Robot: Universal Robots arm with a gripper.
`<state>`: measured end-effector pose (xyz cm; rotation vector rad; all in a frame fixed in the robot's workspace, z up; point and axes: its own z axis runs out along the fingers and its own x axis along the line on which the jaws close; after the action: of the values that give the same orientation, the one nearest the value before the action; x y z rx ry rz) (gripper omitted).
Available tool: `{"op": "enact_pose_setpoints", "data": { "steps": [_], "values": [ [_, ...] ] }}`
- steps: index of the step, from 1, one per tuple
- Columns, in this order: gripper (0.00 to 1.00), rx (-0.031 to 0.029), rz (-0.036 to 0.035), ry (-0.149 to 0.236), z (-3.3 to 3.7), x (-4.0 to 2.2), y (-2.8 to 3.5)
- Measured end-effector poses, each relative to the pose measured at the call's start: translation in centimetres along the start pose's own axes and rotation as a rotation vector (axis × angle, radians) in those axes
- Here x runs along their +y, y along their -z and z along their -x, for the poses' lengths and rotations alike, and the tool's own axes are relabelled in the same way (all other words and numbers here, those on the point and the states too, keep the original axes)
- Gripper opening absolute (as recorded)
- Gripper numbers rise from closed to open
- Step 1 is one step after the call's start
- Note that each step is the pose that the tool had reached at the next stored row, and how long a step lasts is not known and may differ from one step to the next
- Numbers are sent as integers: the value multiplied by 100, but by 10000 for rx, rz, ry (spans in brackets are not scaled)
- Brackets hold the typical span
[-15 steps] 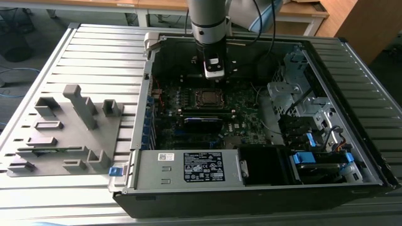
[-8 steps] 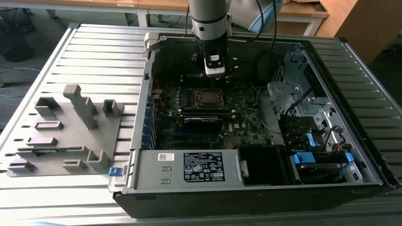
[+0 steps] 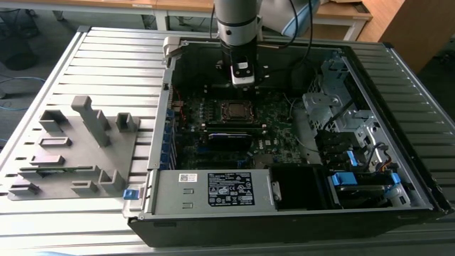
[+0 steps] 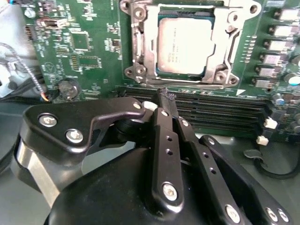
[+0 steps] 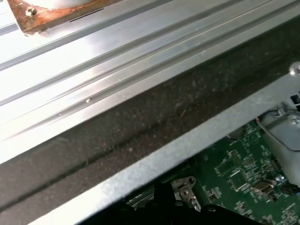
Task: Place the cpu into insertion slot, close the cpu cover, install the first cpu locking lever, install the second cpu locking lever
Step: 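Install the first cpu locking lever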
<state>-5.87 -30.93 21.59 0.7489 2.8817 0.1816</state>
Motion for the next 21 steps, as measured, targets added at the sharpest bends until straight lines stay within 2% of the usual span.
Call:
{"op": "enact_pose_setpoints", "data": {
  "steps": [2,6,12,21],
  "values": [
    [11,138,-99,33,0,0,-3],
    [11,278,-270,120,-1,-1,-7],
    [11,287,-271,175,-1,-1,-6],
    [11,476,-133,1547,-1,-1,-7]
  ]
}}
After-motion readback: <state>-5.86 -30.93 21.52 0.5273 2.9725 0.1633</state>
